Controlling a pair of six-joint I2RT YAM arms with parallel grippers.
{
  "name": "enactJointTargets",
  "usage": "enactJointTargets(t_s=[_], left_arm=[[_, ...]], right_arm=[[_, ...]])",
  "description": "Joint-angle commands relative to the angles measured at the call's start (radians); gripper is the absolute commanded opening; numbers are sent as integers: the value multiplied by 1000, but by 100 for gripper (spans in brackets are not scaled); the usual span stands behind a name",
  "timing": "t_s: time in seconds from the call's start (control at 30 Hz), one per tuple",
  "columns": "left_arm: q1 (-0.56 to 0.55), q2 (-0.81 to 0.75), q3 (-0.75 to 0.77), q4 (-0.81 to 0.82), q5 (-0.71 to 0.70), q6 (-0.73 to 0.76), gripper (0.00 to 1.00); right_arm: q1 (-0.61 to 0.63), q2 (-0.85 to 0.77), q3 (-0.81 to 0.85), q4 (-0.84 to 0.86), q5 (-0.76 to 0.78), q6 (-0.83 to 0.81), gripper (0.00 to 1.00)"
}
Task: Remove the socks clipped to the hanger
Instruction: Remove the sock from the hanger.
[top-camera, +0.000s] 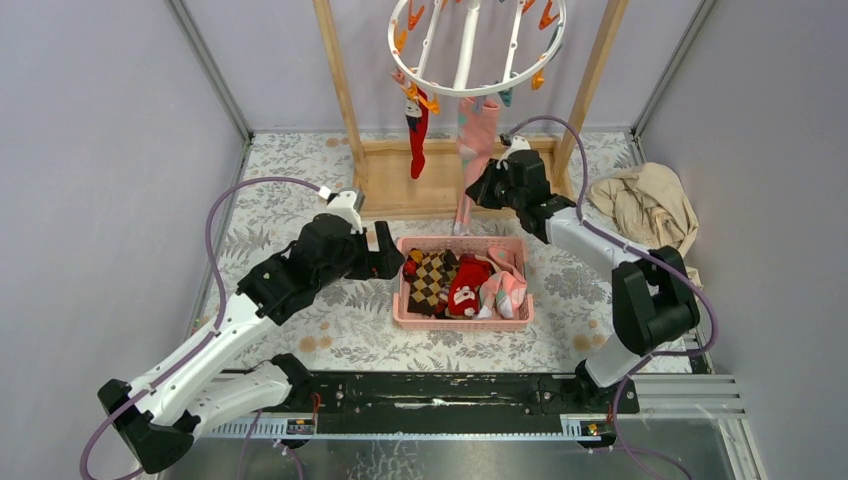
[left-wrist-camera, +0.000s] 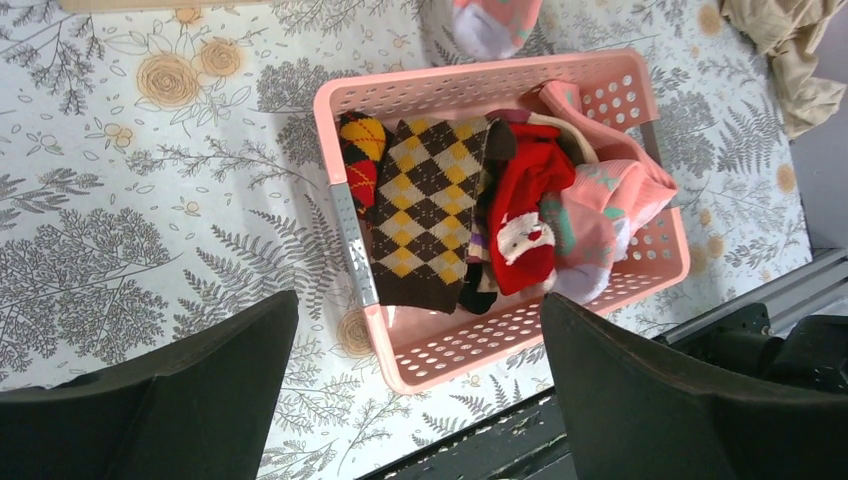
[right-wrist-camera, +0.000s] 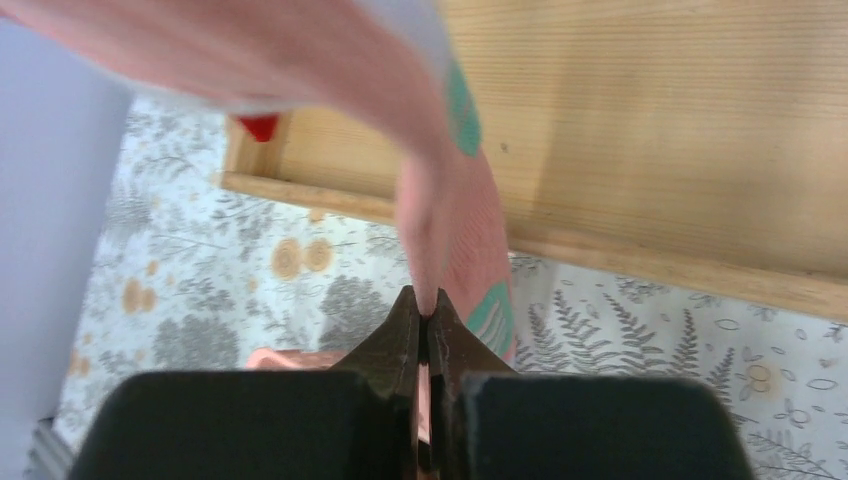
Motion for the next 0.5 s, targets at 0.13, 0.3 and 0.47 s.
enactJointTargets(t_s=[0.13,0.3,0.47], left_arm=[[4,-34,53,5,25,24,99],[4,-62,45,60,49,10,99],[4,-74,26,138,87,-8,99]], right_arm=[[8,-223,35,43,-205,177,0],[8,-304,64,-20,-287,254,0],[7,-370,75,-74,-341,303,0]])
